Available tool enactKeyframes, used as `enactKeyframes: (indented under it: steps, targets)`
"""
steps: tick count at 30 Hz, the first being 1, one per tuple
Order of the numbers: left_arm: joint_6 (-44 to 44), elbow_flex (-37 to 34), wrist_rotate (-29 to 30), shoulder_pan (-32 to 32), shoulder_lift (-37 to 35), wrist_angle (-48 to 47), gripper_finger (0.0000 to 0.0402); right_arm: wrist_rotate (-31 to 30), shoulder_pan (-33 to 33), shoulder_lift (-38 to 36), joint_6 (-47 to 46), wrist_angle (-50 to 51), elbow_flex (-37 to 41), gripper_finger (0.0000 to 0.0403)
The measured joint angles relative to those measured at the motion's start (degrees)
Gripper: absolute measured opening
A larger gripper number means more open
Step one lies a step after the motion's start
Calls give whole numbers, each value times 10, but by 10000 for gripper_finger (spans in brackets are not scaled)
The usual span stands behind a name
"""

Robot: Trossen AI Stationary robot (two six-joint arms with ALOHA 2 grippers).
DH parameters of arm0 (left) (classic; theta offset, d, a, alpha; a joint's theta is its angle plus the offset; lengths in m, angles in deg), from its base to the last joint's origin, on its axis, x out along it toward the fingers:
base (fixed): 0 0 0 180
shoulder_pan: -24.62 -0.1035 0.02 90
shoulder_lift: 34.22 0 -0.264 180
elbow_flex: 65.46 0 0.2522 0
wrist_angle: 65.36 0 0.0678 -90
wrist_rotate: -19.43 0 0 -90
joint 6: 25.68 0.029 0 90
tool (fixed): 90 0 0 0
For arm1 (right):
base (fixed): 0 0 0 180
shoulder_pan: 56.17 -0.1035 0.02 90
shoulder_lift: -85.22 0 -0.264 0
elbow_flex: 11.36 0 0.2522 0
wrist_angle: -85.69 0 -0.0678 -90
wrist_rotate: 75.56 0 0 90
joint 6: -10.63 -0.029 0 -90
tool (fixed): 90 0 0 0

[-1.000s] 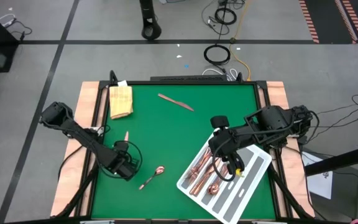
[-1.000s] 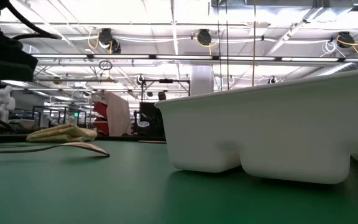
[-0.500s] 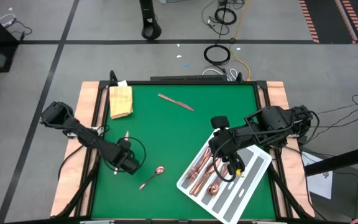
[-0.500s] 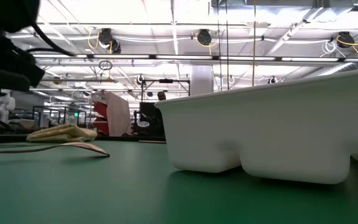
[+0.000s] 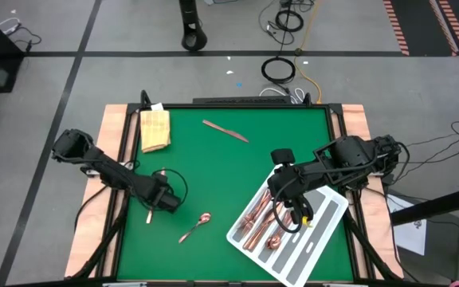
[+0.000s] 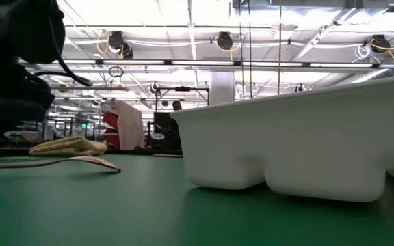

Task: Sort silverware
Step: Put the bronze knife into the silverware tray

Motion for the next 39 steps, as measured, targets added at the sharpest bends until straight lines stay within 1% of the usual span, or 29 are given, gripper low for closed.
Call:
enactKeyframes:
  steps: [5, 7, 9, 11, 13, 19, 25, 27, 30, 32, 34, 35, 36, 39]
  targets:
    - [8, -35, -7, -15, -8, 39, 188, 0, 0, 0, -2, 1, 0, 141]
    - [40, -38, -10, -28, -8, 43, 184, 0, 0, 0, -8, 0, 0, 141]
    - [67, -39, -12, -42, -8, 48, 170, 0, -2, 0, -11, 0, 0, 141]
    - [85, -39, -12, -58, -8, 52, 148, 0, -6, 0, -11, 0, 0, 141]
    - [84, -39, -12, -69, -7, 53, 121, 0, -11, 0, -19, 0, 0, 141]
    - [79, -40, -12, -73, -2, 47, 35, 0, -34, 0, -53, 0, 0, 141]
    - [69, -40, -19, -73, 0, 49, 33, -4, -55, 0, -66, 0, 0, 141]
    - [69, -34, -16, -73, 4, 45, 33, -15, -59, 0, -66, 0, 0, 141]
    - [84, -2, 9, -75, 17, 17, 32, -35, -62, 0, -55, 1, 0, 141]
    - [90, 13, 45, -76, 19, 23, 25, -36, -63, 0, -46, -1, 0, 141]
    - [92, 19, 85, -76, 19, 53, 20, -37, -61, 0, -37, -2, 0, 141]
    - [89, 20, 98, -75, 18, 79, 7, -37, -60, 0, -34, -2, 0, 141]
    - [87, 22, 104, -74, 18, 101, 1, -37, -59, 0, -33, -2, 0, 141]
    - [88, 29, 116, -74, 19, 133, 2, -38, -55, 0, -30, -2, 0, 141]
